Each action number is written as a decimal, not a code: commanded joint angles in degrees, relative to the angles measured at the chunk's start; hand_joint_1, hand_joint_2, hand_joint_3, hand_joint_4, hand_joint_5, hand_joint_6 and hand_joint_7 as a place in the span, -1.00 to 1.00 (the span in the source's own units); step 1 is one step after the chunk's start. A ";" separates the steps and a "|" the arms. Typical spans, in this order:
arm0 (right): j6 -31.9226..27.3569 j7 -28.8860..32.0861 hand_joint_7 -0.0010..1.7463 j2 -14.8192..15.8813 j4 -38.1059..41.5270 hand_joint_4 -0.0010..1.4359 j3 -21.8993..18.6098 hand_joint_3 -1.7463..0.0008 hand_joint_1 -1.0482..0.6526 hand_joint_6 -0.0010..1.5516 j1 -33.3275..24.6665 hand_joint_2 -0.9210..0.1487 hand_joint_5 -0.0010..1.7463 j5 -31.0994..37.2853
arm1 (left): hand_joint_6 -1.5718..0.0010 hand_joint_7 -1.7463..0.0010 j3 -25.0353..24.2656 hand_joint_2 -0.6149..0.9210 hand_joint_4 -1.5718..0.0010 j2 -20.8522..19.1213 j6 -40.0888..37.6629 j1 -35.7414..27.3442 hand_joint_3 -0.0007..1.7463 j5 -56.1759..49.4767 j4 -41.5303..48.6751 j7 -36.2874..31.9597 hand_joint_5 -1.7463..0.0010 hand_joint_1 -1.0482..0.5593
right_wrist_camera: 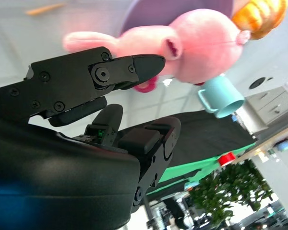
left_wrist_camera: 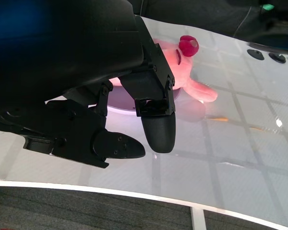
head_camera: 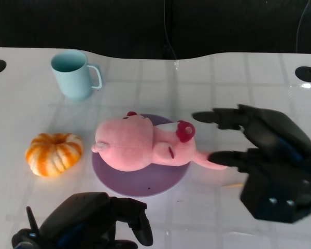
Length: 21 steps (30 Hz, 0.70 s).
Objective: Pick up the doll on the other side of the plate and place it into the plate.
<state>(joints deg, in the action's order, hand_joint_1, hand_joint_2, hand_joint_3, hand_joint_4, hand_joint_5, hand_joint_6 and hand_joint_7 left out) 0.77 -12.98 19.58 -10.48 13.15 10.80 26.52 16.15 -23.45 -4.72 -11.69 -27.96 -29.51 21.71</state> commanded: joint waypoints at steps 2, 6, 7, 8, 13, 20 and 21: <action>2.40 -0.52 -0.86 3.98 -1.69 -0.32 -4.03 0.86 -0.22 -0.09 -4.82 -1.00 0.01 -1.64 | -0.03 -0.01 -0.52 1.00 0.10 -0.69 0.05 0.30 -0.72 -0.26 0.21 0.29 -0.66 0.07; 4.09 -1.92 -0.82 5.44 -2.62 -0.09 -6.62 0.88 -0.05 0.06 -8.53 -1.00 0.04 -4.99 | -0.04 -0.01 -0.66 1.00 0.10 -0.65 -0.20 0.60 -0.72 -0.13 0.46 0.40 -0.67 0.07; 4.08 -2.32 -0.80 5.64 -3.11 -0.05 -7.12 0.89 0.00 0.10 -9.26 -1.00 0.05 -5.59 | -0.04 -0.01 -0.70 1.00 0.10 -0.64 -0.14 0.62 -0.72 -0.10 0.54 0.33 -0.67 0.07; 3.59 -2.99 -0.78 5.83 -3.92 0.03 -7.63 0.90 0.06 0.18 -10.06 -0.99 0.07 -6.39 | -0.04 -0.02 -0.77 1.00 0.10 -0.70 -0.06 0.65 -0.72 -0.05 0.65 0.31 -0.68 0.07; -1.87 -7.32 -0.64 6.99 -9.61 0.08 -9.58 0.81 0.15 0.39 -13.24 -1.00 0.59 -8.11 | -0.03 -0.02 -1.12 1.00 0.10 -0.92 -0.02 0.65 -0.71 0.34 1.03 0.39 -0.68 0.06; -4.45 -10.17 0.33 8.11 -11.29 0.18 -9.82 -0.29 0.31 0.17 -15.45 -0.17 0.86 -8.29 | -0.02 -0.02 -1.79 1.00 0.11 -1.82 0.40 1.24 -0.71 0.91 1.72 0.70 -0.70 0.05; -4.90 -10.42 0.41 8.39 -11.06 0.14 -9.36 -0.31 0.28 0.11 -15.39 -0.15 0.91 -7.54 | -0.03 -0.02 -1.83 1.00 0.11 -1.90 0.58 1.28 -0.71 1.02 1.90 0.61 -0.70 0.05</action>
<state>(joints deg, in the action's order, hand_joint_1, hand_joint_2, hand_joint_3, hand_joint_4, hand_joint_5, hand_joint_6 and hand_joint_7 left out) -3.30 -22.79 26.68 -21.50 3.67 -4.35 18.51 15.07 -24.40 -4.58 -10.56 -27.14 -28.15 21.72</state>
